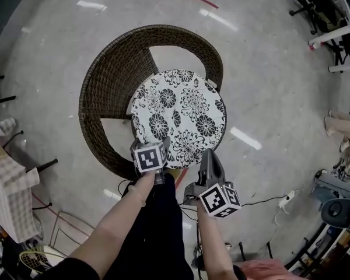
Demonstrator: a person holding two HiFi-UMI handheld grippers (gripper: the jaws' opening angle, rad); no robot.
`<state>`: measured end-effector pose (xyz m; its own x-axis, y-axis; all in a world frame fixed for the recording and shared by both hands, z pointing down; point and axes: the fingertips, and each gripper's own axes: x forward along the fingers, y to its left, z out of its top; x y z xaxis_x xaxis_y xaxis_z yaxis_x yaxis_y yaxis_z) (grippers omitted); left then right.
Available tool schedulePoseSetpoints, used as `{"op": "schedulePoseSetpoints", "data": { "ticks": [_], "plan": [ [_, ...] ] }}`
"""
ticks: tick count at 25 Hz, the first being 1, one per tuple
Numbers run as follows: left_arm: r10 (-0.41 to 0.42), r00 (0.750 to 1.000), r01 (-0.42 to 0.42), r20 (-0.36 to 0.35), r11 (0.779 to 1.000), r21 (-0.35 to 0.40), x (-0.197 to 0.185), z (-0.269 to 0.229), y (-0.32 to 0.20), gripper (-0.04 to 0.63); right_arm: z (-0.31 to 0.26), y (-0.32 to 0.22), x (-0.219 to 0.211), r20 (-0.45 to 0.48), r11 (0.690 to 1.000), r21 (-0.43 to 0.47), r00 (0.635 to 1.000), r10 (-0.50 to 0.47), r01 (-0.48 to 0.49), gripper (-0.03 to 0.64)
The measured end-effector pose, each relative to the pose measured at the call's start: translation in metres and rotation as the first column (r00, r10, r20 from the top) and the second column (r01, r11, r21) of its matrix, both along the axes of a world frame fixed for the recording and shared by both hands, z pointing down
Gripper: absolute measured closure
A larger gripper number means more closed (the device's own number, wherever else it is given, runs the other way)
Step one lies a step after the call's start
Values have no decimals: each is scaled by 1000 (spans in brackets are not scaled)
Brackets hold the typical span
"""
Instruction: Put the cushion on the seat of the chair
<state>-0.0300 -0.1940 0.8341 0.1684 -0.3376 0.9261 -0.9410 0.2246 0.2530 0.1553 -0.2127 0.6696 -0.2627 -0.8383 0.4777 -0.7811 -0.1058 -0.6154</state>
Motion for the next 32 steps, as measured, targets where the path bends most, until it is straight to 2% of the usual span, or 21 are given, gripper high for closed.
{"op": "schedulePoseSetpoints", "data": {
  "ticks": [5,9,10,13,17,22,28,32],
  "plan": [
    [27,999,-29,25,995,100,-5,-29,-7,120,-6,6,-1,-4,1000,-1,1000,-9,9,591],
    [66,998,-66,6,985,162,4,-61,-12,120,-20,7,-1,1,1000,10,1000,-6,6,591],
    [75,997,-74,-1,981,178,6,-70,-13,132,-25,8,-2,4,1000,15,1000,-6,6,591],
    [92,995,-84,-22,964,251,15,-102,-18,262,-42,9,-7,3,999,32,1000,-19,19,591],
    [147,989,-124,-35,921,369,30,-151,-30,397,-65,10,-12,-3,997,60,999,-44,44,591],
    [226,974,-190,-19,859,475,44,-203,-30,560,-93,21,-8,6,996,82,1000,-24,24,591],
    [295,953,-209,-64,796,568,67,-253,-28,578,-128,24,9,-7,989,144,1000,27,-26,591],
    [356,926,-200,-122,741,641,80,-295,-20,580,-154,30,6,-59,982,190,998,3,8,591]
  ]
}}
